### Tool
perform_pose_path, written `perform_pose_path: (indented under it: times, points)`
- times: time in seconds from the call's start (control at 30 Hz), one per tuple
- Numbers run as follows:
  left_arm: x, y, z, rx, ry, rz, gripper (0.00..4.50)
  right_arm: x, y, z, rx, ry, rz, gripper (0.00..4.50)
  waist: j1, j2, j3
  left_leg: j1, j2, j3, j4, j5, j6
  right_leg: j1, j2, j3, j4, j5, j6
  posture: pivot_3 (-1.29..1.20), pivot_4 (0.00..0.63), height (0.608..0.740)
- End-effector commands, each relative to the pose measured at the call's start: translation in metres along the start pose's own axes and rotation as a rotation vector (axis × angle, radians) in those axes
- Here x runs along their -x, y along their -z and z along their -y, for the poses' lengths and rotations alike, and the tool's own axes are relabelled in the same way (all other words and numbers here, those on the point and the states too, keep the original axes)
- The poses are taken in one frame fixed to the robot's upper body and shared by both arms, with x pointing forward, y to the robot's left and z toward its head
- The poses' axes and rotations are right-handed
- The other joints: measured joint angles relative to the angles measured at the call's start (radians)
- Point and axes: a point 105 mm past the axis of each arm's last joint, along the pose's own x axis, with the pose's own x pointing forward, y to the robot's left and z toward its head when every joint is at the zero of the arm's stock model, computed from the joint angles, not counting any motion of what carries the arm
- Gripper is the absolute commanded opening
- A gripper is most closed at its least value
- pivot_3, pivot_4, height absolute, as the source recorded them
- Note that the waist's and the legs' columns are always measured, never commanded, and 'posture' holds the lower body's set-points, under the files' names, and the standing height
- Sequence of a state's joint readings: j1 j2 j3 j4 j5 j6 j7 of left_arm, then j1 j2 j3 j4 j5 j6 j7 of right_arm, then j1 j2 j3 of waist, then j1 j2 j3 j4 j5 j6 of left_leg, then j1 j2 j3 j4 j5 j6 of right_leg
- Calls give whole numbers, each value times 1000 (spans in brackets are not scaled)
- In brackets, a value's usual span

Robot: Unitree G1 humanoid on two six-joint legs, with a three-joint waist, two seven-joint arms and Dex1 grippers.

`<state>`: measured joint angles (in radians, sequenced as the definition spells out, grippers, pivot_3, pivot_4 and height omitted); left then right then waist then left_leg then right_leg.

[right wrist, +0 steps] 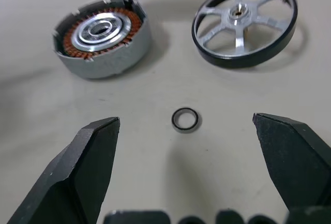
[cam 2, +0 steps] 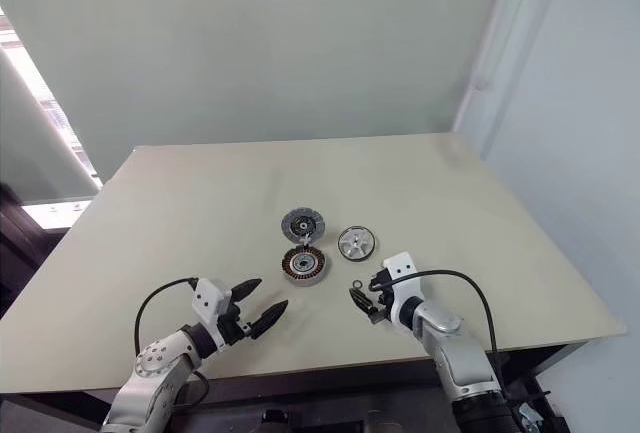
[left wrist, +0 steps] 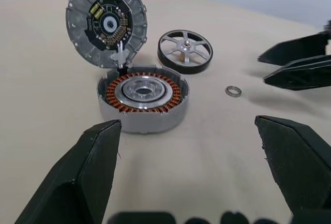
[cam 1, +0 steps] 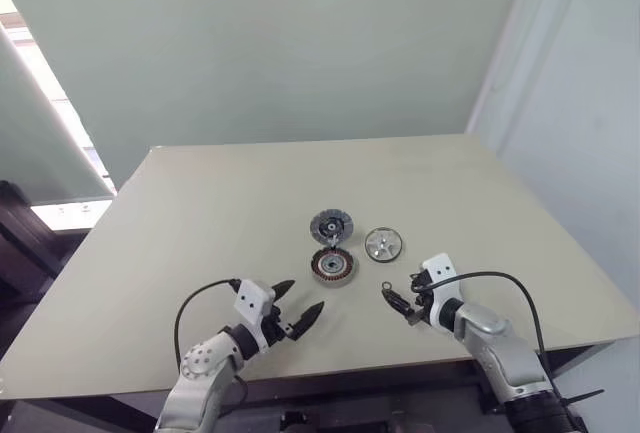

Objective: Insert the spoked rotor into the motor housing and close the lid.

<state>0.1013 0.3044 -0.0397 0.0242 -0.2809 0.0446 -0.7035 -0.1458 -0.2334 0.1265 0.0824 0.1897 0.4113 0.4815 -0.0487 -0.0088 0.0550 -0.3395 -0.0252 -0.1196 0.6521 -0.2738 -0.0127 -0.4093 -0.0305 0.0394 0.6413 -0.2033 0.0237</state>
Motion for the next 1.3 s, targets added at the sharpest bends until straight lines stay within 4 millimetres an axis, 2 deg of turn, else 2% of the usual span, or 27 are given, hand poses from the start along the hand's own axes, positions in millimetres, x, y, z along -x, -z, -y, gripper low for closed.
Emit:
perform_pose_path:
  times: [0.03, 0.4, 0.73, 0.83, 0.93, 0.97, 1.0, 1.07, 1.13, 1.3]
  points:
    - [-2, -15, 6, -50, 37, 42, 4433, -7, -14, 0, 23, -5, 45, 4500, 0, 0, 0, 0, 0, 0, 0, 0, 0, 0, 0, 0, 0, 0, 0, 0, 0, 740]
    - [2, -6, 16, -47, 64, 8, 4433, -26, -1, 1, 15, 10, 5, 4500, -1, 1, 0, 0, 0, 0, -1, 0, 0, 0, 0, 0, 0, 0, 0, 0, 0, 740]
    - [1, -5, 18, -45, 69, 5, 4433, -34, 5, -2, 25, 2, -10, 4500, -2, 1, 0, 1, 0, 0, -1, 0, 0, 0, 0, 0, 0, 0, 0, 0, 0, 740]
    - [1, -5, 18, -46, 70, 3, 4500, -34, 8, -3, 33, 0, -20, 3912, -2, 2, 0, 1, 0, 0, -1, 0, 0, 0, 0, 0, 0, 0, 0, 0, 0, 740]
    - [1, -5, 18, -47, 69, 3, 4500, -35, 9, -3, 39, -1, -24, 2905, -2, 2, 0, 1, 0, 0, -1, 0, 0, 0, 0, 0, 0, 0, 0, 0, 0, 740]
    - [1, -5, 18, -48, 69, 4, 4500, -35, 9, -3, 40, -1, -26, 2409, -2, 2, 0, 1, 0, 0, -1, 0, 0, 0, 0, 0, 0, 0, 0, 0, 0, 740]
    - [1, -5, 18, -48, 69, 4, 4500, -35, 10, -3, 41, 0, -27, 2218, -2, 2, 0, 1, 0, 0, -1, 0, 0, 0, 0, 0, 0, 0, 0, 0, 0, 740]
    - [1, -5, 18, -48, 68, 6, 4500, -35, 10, -3, 43, 0, -29, 1396, -2, 2, 0, 1, 0, 0, -2, 0, 0, 0, 0, 0, 0, 0, 0, 0, 0, 740]
    - [0, -5, 18, -48, 68, 7, 4500, -35, 10, -3, 44, 0, -30, 818, -2, 2, 0, 1, 0, 0, -2, 0, 0, 0, 0, 0, 0, 0, 0, 0, 0, 740]
    - [-1, -5, 17, -47, 65, 11, 4500, -35, 7, -2, 45, 7, -16, 809, -2, 2, 0, 1, 0, 0, -1, 0, 0, 0, 0, 0, 0, 0, 0, 0, 0, 740]
